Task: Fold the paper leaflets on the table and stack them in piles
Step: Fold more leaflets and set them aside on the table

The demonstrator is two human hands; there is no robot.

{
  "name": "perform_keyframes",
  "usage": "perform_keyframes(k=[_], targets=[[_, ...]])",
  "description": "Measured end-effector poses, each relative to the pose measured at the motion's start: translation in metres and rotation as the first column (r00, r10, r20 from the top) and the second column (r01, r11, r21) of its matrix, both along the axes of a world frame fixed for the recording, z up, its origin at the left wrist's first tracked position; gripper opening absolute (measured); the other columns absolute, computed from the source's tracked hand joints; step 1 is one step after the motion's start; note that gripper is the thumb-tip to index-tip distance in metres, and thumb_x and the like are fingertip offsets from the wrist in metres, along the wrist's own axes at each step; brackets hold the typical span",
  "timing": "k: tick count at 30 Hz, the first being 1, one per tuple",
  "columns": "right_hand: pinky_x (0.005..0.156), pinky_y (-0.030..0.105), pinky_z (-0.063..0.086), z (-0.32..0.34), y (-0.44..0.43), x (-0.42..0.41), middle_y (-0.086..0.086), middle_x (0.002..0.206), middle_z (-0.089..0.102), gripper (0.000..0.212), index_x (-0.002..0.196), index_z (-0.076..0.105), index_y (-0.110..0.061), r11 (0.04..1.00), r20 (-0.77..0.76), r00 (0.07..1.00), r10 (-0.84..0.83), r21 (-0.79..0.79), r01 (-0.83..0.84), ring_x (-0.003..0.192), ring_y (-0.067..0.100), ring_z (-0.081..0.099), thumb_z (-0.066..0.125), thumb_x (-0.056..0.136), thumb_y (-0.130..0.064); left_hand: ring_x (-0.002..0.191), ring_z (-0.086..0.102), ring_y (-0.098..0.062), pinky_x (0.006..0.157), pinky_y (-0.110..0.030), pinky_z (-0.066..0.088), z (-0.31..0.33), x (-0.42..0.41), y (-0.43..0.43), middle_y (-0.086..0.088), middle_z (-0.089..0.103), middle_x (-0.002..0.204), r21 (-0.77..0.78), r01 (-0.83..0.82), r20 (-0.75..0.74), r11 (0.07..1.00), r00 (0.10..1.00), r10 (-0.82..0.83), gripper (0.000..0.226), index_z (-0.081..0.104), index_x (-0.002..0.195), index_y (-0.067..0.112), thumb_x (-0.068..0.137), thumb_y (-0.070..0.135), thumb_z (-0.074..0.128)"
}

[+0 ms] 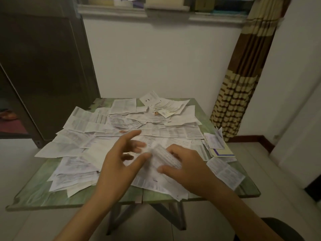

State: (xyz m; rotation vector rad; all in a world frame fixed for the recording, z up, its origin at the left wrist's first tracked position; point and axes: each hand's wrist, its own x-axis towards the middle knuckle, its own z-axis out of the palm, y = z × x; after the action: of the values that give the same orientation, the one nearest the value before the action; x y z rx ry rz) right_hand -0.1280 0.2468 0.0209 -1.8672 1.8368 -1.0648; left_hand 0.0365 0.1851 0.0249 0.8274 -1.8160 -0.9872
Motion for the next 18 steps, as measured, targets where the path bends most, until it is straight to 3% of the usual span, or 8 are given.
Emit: perform_keyframes(k=[3, 6, 9, 14, 18], targets=[[0.069, 0.016, 0.054, 0.009, 0.004, -0.003, -0.009, 0.087, 0.066, 0.013, 0.090, 0.057, -0.030, 0.997, 0.380, 0.921, -0.080, 0.013, 0.082, 0.081, 0.000, 0.065, 0.067, 0.084, -0.023, 0.093, 0.057, 0.000, 0.068, -0.009, 0.043, 0.004, 0.001, 0.003, 0.019, 0.055, 0.105, 0.205, -0.062, 0.044, 0.977, 0.998, 0.054, 0.064, 0.044, 0.121, 0.038, 0.061, 0.047, 0.063], [0.077, 0.034, 0.058, 0.015, 0.005, -0.001, 0.001, 0.098, 0.072, 0.019, 0.103, 0.061, -0.021, 0.994, 0.713, 0.693, -0.106, 0.096, 0.054, 0.088, 0.016, 0.070, 0.064, 0.085, -0.017, 0.078, 0.069, -0.007, 0.057, -0.012, 0.051, 0.001, -0.007, 0.016, 0.006, 0.073, 0.089, 0.483, 0.102, -0.046, 0.870, 0.995, -0.091, 0.047, 0.063, 0.106, 0.017, 0.068, 0.043, 0.062], [0.081, 0.041, 0.057, 0.013, 0.004, 0.005, 0.003, 0.103, 0.072, 0.028, 0.114, 0.060, -0.015, 0.993, 0.771, 0.626, -0.117, 0.113, 0.047, 0.091, 0.020, 0.070, 0.062, 0.086, -0.016, 0.067, 0.070, -0.006, 0.052, -0.013, 0.050, -0.003, -0.014, 0.025, 0.005, 0.074, 0.076, 0.538, 0.124, -0.170, 0.834, 0.985, -0.036, 0.013, 0.070, 0.087, 0.014, 0.086, 0.020, 0.058], [0.075, 0.035, 0.059, 0.011, 0.003, 0.004, 0.007, 0.096, 0.073, 0.020, 0.107, 0.062, -0.012, 0.987, 0.814, 0.564, -0.140, 0.162, 0.010, 0.088, 0.023, 0.070, 0.052, 0.092, -0.022, 0.069, 0.069, -0.008, 0.056, -0.015, 0.053, -0.005, -0.011, 0.017, 0.007, 0.074, 0.074, 0.461, 0.000, -0.093, 0.887, 0.994, 0.048, 0.017, 0.070, 0.079, 0.018, 0.089, 0.015, 0.057], [0.073, 0.033, 0.058, 0.006, 0.002, 0.006, 0.005, 0.091, 0.074, 0.018, 0.105, 0.061, -0.007, 0.981, 0.764, 0.616, -0.192, 0.164, 0.103, 0.082, 0.020, 0.071, 0.061, 0.087, -0.012, 0.078, 0.069, -0.012, 0.070, -0.027, 0.056, -0.004, -0.007, 0.017, 0.005, 0.073, 0.081, 0.432, 0.002, -0.015, 0.902, 1.000, 0.005, 0.023, 0.069, 0.082, 0.024, 0.093, 0.013, 0.052]])
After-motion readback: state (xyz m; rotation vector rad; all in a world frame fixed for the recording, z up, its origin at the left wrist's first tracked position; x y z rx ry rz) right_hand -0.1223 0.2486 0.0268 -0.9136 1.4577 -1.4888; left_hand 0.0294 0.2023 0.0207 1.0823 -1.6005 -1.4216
